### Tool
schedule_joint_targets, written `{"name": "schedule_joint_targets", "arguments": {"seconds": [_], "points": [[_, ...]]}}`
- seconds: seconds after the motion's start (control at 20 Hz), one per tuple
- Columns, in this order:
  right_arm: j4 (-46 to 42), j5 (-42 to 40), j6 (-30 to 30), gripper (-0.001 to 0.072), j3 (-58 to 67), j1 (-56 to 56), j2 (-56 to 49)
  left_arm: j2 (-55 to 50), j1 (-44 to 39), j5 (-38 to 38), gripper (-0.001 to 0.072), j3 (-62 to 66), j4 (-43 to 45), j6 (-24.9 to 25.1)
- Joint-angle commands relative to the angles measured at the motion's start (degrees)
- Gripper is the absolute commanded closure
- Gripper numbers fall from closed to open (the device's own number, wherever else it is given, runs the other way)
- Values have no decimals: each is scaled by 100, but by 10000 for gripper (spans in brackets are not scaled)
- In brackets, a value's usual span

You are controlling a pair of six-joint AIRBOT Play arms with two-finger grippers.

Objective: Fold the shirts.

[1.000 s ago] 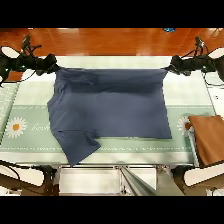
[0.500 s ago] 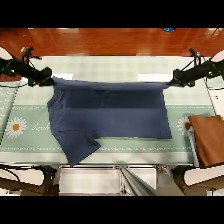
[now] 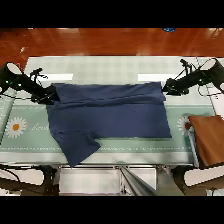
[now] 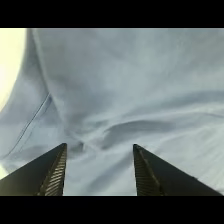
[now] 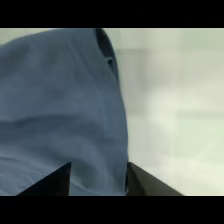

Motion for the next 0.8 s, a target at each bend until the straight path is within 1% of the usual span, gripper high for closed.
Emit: {"name": "schedule_joint_targets", "arguments": {"seconds": [0.0, 0.1, 0.15, 0.25, 0.3, 0.4, 0.5, 0.55, 0.6, 0.75], "points": [[-356, 514, 352, 300, 81, -197, 179, 105, 190, -614, 197, 155, 0, -20], [-647, 807, 413, 303, -4, -525, 610, 597, 455, -662, 197, -39, 4, 7], [-721, 802, 409, 303, -197, -678, 898, 944, 625, -610, 197, -306, 24, 109], [-636, 389, 409, 303, -1051, -981, 1650, 1711, 1047, -378, 197, -1121, 216, 155], [-420, 52, 367, 303, -1672, -1082, 2076, 2159, 1362, -229, 197, -1700, 240, 221], [258, -442, -39, 303, -2876, -1134, 2909, 2872, 2131, -42, 198, -2828, 144, 232], [973, -649, -400, 303, -3814, -1128, 3657, 3307, 2835, -28, 197, -3757, -518, 256], [1257, -651, -540, 303, -4133, -1126, 3941, 3412, 2997, -28, 198, -4103, -802, 391], [1469, -614, -660, 303, -4393, -1123, 4188, 3440, 3010, -31, 197, -4363, -839, 413], [1493, -463, -699, 303, -4747, -1123, 4647, 3421, 2850, -33, 197, -4771, -782, 411]]}}
